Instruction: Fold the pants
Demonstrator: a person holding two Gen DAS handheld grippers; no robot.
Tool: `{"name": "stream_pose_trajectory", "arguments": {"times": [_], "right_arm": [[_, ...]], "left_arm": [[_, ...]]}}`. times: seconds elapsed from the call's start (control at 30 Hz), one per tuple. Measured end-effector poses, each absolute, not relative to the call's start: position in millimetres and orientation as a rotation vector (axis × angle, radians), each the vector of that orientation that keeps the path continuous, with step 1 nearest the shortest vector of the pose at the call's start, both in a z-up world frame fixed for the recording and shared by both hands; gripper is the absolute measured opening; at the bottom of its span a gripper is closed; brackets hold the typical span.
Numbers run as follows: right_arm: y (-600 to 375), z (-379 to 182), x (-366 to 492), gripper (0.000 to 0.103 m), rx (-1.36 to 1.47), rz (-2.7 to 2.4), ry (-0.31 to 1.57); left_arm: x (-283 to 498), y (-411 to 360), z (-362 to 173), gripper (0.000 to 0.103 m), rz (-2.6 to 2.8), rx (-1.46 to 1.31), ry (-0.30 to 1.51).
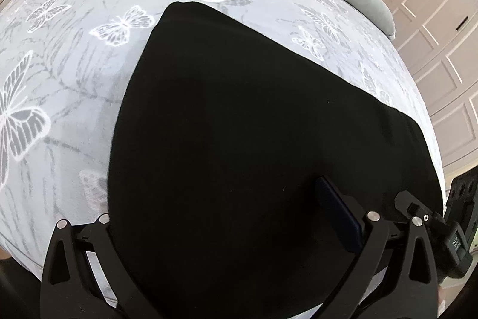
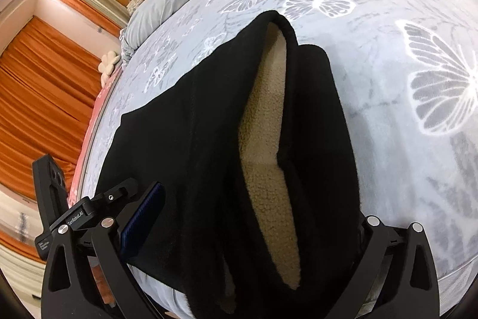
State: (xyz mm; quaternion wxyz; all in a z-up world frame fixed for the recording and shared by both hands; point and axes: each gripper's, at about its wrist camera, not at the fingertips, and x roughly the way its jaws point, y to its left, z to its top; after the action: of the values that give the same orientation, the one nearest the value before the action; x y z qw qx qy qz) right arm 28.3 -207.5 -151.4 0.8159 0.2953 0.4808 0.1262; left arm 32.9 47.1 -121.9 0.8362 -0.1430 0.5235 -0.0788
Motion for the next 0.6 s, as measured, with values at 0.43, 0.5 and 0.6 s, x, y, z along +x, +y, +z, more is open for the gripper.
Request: {"name": "stream_pose_trajectory", "arguments": {"times": [0.43,0.5,0.6], "right_arm": [[-210,-132,21,0.034,0.581,0.294,0.996],[-208,-117,15,0.032,0.58,0.326,0.977],[-200,-81,2,0.032,0.528,0.369,0.927]], "left_arm": [[14,61,-95,0.032,-0.213,-0.292,1.039],[9,66,-84,0.029,-0.245,-0.312,1.037],[-5,75,-52,0.025,-0.296,-0.316,1.018]]}}
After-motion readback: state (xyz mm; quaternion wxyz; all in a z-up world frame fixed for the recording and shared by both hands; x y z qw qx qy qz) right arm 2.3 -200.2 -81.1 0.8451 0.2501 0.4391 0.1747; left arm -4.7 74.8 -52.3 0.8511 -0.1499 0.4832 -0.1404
